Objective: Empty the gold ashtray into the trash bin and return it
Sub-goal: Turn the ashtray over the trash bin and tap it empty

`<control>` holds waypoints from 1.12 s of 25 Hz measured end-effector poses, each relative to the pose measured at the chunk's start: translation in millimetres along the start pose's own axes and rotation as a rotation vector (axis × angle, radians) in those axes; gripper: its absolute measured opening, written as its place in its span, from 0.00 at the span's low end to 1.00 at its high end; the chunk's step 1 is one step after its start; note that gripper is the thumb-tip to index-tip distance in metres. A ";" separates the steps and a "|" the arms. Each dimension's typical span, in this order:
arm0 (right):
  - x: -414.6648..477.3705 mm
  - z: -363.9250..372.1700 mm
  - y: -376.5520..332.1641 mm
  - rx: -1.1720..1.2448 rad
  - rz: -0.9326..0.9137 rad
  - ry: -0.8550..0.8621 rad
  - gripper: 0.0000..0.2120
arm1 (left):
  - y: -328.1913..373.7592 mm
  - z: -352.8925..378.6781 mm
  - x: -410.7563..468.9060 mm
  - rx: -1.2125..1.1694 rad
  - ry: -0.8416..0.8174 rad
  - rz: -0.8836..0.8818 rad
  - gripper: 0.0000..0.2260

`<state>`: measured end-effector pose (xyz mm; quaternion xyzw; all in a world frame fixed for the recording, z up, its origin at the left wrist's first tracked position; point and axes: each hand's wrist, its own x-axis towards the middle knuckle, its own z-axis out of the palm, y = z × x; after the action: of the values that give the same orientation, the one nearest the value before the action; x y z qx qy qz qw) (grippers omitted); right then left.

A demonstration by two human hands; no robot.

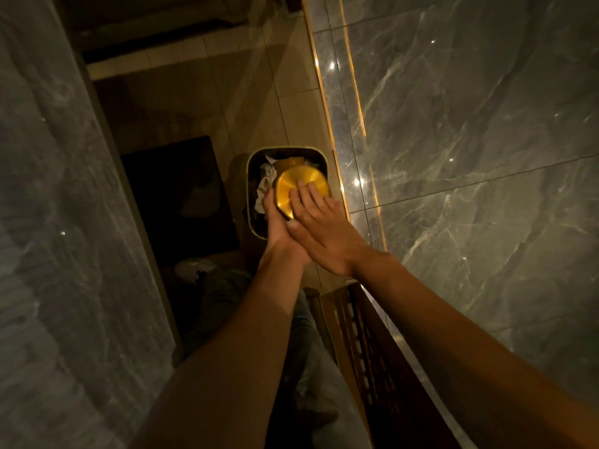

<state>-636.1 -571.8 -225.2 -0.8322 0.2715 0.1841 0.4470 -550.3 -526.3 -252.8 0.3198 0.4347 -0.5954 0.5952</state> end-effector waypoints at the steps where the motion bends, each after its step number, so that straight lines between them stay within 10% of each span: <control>1: 1.6 2.6 1.5 -0.035 -0.003 -0.063 0.32 | -0.4 0.1 0.0 -0.007 -0.003 0.000 0.35; 8: 0.1 -3.0 0.4 0.048 0.002 0.058 0.33 | 0.9 4.6 0.2 0.011 0.015 0.020 0.35; 12: 3.4 -15.9 -12.2 0.113 0.015 0.477 0.32 | 7.7 11.9 -1.0 0.064 0.022 0.014 0.31; 17: 8.0 -14.4 -11.5 0.034 0.055 0.003 0.31 | 0.0 9.2 -3.8 0.010 -0.054 0.072 0.32; 21: -0.8 -12.4 -17.9 0.114 0.069 0.323 0.31 | -1.3 8.6 0.1 0.036 -0.080 0.069 0.28; 25: 1.2 -12.9 -18.0 0.089 0.074 0.004 0.30 | -7.4 0.1 -3.5 -0.023 -0.078 0.100 0.28; 28: 1.8 -19.8 -20.4 0.157 0.058 0.321 0.30 | -8.3 5.1 -2.6 0.027 -0.134 0.121 0.27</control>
<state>-620.9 -579.8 -202.5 -0.8054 0.3766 0.0399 0.4560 -557.6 -530.5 -247.1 0.3131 0.3656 -0.5842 0.6535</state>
